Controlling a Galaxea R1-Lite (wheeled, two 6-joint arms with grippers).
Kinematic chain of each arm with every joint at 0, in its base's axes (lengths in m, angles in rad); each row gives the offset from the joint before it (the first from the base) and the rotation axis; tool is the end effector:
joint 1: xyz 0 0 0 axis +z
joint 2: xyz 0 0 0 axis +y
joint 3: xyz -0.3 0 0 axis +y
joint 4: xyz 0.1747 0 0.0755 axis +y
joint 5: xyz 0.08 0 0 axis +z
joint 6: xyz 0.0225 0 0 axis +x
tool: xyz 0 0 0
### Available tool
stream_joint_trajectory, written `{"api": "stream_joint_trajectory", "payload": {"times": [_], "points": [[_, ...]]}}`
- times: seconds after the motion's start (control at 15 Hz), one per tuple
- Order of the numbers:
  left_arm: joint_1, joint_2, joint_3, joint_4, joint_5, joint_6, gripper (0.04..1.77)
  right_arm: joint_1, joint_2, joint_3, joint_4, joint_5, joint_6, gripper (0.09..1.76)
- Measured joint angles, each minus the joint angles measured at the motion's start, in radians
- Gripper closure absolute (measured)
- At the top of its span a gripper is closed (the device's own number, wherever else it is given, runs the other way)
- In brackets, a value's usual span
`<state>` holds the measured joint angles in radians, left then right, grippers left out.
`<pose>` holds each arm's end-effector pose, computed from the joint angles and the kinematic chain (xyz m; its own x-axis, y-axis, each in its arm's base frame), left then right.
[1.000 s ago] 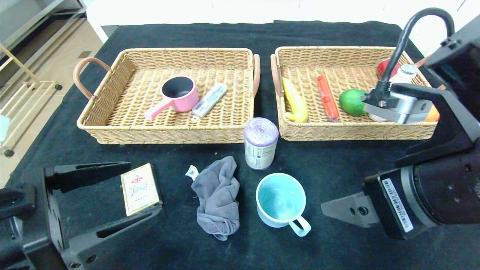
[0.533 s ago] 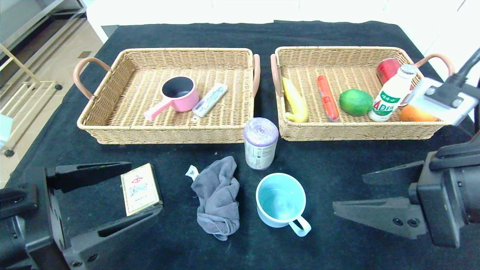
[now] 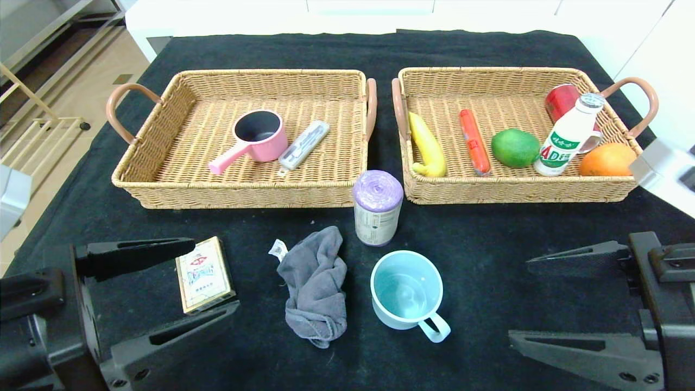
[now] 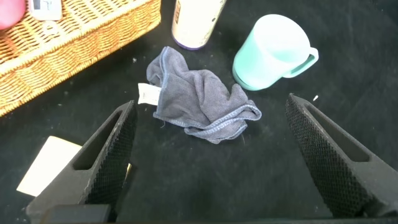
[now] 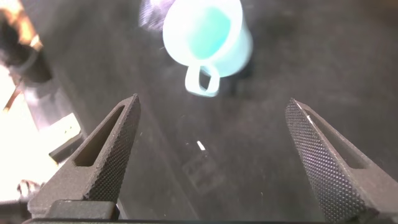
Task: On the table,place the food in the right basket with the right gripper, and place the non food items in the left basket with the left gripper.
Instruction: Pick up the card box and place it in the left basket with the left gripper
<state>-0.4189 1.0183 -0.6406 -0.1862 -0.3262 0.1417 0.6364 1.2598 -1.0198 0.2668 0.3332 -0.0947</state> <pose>0.1179 -0.0604 0.2418 0.7192 -0.6710 -0.1803 0.6905 0.7191 0.0783 0.1439 0.1155 0.2683 0.4701 0.7541 -0.4587 -0.8250 0.5601 0.0754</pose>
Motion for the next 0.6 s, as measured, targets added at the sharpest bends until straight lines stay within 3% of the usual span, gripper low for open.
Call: {"api": "stream_joint_trajectory", "payload": {"times": [0.27, 0.4, 0.6], "points": [[0.000, 0.001, 0.002, 0.002, 0.002, 0.004, 0.09, -0.082, -0.027, 0.176, -0.301, 0.142, -0.080, 0.15], [-0.001, 0.002, 0.003, 0.003, 0.017, 0.009, 0.09, -0.114, -0.044, 0.262, -0.414, 0.160, -0.086, 0.15], [-0.001, 0.002, 0.002, 0.007, 0.020, 0.009, 0.09, -0.149, -0.078, 0.349, -0.480, 0.164, -0.087, 0.15]]}}
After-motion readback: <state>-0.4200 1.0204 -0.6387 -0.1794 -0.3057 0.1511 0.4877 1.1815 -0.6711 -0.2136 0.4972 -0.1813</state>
